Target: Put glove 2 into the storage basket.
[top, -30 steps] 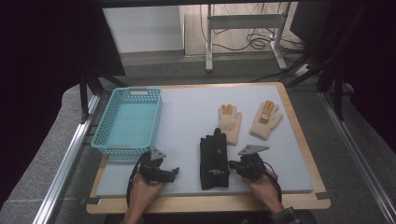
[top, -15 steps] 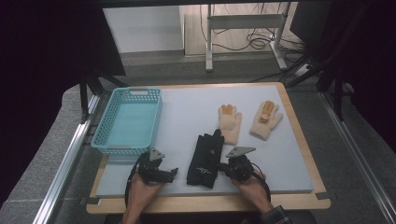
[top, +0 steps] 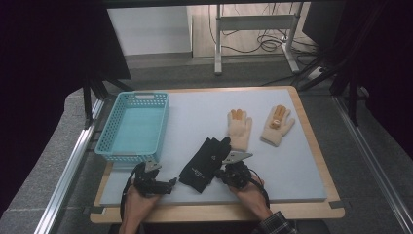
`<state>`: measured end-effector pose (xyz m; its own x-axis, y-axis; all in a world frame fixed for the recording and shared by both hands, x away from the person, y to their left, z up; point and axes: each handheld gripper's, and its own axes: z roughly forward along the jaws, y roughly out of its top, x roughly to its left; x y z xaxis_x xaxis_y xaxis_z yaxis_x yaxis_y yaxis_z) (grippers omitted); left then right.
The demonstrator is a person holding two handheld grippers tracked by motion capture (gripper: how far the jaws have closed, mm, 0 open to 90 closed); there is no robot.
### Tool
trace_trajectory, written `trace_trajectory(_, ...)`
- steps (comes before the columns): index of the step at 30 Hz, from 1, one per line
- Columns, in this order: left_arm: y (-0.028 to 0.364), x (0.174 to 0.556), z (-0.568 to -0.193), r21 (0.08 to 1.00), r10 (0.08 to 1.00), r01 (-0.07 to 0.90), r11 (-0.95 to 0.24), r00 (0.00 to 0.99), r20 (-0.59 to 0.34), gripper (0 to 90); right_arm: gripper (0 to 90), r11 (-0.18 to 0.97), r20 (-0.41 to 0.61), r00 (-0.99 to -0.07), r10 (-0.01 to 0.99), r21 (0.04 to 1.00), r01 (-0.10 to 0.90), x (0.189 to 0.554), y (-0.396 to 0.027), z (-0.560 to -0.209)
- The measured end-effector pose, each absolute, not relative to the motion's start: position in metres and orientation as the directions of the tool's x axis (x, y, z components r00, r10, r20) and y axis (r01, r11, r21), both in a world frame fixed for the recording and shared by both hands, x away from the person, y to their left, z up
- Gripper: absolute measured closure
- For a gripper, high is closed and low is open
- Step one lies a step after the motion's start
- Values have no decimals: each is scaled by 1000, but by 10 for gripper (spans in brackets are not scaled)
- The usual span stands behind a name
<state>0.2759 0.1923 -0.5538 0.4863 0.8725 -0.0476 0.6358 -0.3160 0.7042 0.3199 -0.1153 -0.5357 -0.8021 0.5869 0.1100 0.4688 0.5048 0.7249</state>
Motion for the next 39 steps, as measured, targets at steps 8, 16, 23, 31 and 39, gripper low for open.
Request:
trace_trajectory(8,193,276,-554,705,872,636,-315,488,-51,24,748,511,82,-800,595,730,455,319,-122,-529)
trace_trajectory(16,193,276,-554,706,871,634,-315,488,-49,27,595,475,42,-757,653,756,451,326,-156,-514)
trace_trajectory(23,193,276,-555,708,869,630,-318,493,-48,24,426,453,6,-712,702,768,453,331,-189,-508)
trace_trajectory(31,195,276,-555,707,862,628,-325,504,-52,25,290,451,-29,-651,759,744,493,338,-226,-511)
trace_trajectory(39,195,276,-555,709,862,626,-325,505,-51,21,239,406,-35,-568,822,736,542,343,-264,-526)
